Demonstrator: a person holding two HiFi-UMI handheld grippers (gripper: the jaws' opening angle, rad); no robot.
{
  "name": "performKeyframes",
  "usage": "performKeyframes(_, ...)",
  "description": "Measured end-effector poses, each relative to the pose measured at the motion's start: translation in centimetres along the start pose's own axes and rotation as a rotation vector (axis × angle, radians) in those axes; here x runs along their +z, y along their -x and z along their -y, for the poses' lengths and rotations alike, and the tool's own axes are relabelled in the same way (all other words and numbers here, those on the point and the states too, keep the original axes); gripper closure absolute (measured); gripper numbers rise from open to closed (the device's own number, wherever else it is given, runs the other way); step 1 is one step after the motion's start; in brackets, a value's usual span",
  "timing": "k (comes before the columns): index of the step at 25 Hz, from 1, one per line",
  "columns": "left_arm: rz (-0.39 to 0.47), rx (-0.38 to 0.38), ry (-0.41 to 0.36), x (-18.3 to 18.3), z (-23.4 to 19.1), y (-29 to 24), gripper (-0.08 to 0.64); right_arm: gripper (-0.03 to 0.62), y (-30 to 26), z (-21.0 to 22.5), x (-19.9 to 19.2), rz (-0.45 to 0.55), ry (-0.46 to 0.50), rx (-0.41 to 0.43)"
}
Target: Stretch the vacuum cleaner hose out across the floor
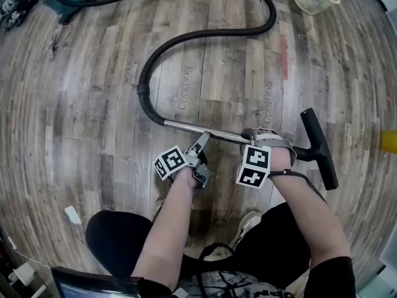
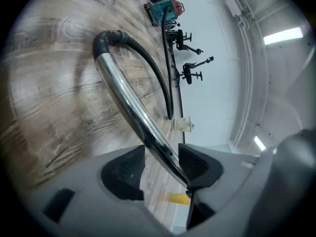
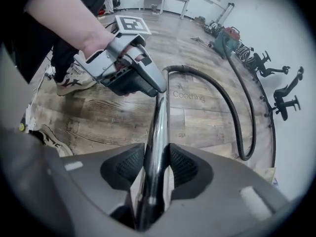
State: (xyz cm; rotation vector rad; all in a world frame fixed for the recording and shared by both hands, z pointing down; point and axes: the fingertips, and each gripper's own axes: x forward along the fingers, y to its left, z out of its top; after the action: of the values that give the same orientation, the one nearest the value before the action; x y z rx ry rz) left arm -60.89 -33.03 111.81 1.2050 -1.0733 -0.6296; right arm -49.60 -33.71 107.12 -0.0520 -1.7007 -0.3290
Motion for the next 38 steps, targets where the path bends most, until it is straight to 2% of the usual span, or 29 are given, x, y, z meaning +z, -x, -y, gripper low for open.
performKeyframes(2,0.035,-0.014,0.035,0.2,-0.3,-0.3,0.342,0.426,0.3,-0.2,-0.2,0.010,-0.021,0.012)
performKeyframes(8,0.107,-0.018,0.075,1.9,-1.8,-1.3,0.295,0.431,1.3,-1.8,-0.6,0.030,-0.049,0.044)
performKeyframes(14,0.254,-0.148,0.161,4.1,-1.4,-2.6,0.299,0.434,3.1,-3.6,-0.1,0.089,-0.047,0.064)
performKeyframes(16,0.268,-0.212,0.188,4.0,-0.6,-2.8,0.320,0.434,3.3,-3.8,-0.5,0.092,-0.051,0.063)
performKeyframes(18,0.271,-0.273,0.229,3.7,0.4,-2.8,0.374,0.434,3.2,-3.9,-0.9,0.090,-0.062,0.064)
performKeyframes(22,0.286,-0.308,0.251,3.5,1.3,-2.8,0.420,0.436,2.6,-3.9,-2.2,0.080,-0.083,0.072)
performKeyframes(25,0.318,-0.370,0.279,3.9,2.7,-2.6,0.458,0.436,2.7,-3.6,-2.6,0.095,-0.105,0.074)
performKeyframes(27,0.320,-0.405,0.264,4.1,4.0,-2.5,0.469,0.436,2.9,-3.4,-2.7,0.111,-0.127,0.072)
performKeyframes(29,0.299,-0.417,0.216,3.9,5.1,-2.5,0.471,0.436,3.0,-3.3,-3.0,0.126,-0.148,0.069)
performKeyframes(38,0.297,-0.404,0.068,4.2,9.7,-1.9,0.471,0.430,3.4,-1.8,-3.2,0.125,-0.151,-0.017)
